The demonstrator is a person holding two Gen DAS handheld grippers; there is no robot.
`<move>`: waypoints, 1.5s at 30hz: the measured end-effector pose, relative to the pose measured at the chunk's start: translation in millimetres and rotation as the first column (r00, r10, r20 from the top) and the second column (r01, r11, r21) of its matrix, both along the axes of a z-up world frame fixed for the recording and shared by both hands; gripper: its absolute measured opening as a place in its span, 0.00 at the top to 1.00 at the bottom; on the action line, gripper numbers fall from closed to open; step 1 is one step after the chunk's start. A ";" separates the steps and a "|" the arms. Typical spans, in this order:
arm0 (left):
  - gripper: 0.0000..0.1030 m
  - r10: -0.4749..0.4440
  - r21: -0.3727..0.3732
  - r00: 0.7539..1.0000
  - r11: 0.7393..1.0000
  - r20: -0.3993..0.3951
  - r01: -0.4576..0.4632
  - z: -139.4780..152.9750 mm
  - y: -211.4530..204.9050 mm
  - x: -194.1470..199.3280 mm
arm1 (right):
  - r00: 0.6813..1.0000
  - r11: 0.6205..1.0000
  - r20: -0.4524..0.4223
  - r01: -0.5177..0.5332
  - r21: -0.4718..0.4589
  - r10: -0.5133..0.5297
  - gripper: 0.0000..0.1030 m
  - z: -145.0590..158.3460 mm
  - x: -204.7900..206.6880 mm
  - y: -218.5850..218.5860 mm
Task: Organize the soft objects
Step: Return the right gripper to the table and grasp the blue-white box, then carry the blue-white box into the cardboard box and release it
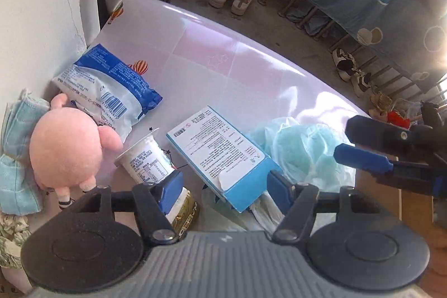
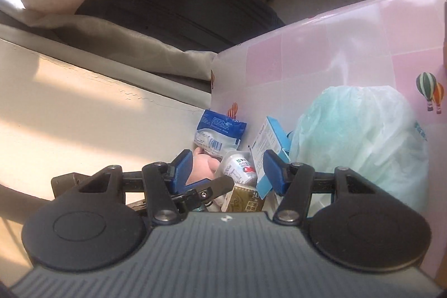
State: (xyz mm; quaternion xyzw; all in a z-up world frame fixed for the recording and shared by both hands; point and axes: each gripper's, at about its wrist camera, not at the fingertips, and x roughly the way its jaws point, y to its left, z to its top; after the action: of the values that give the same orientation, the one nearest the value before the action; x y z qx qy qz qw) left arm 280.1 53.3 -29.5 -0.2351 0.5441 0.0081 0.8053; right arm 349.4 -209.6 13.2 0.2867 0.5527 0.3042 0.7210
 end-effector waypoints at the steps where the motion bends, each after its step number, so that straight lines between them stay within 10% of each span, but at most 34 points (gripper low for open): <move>1: 0.37 0.004 -0.014 1.000 1.000 -0.016 -0.005 -8.1 4.1 2.4 | 1.000 1.000 -0.013 -0.015 -0.012 0.015 0.46 -7.1 12.0 12.8; 8: 0.40 0.034 -0.091 0.991 0.995 -0.132 -0.047 -49.2 14.5 34.0 | 0.992 0.987 -0.097 -0.097 -0.128 0.085 0.65 -70.2 80.4 69.8; 25: 0.29 0.077 -0.116 0.980 0.988 -0.186 -0.100 -72.9 14.7 62.3 | 0.954 0.926 -0.175 -0.281 -0.251 0.242 0.67 -128.4 95.8 104.1; 45: 0.28 -0.012 -0.050 0.988 0.999 0.154 0.020 95.4 -49.8 16.1 | 0.994 0.998 0.088 -0.060 0.024 0.058 0.71 21.6 50.5 17.5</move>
State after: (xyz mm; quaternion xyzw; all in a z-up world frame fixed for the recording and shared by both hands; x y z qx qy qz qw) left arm 296.2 3.5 65.9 -0.2510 0.4824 -0.0305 0.8387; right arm 399.8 -192.1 34.8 0.2661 0.5248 0.3448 0.7313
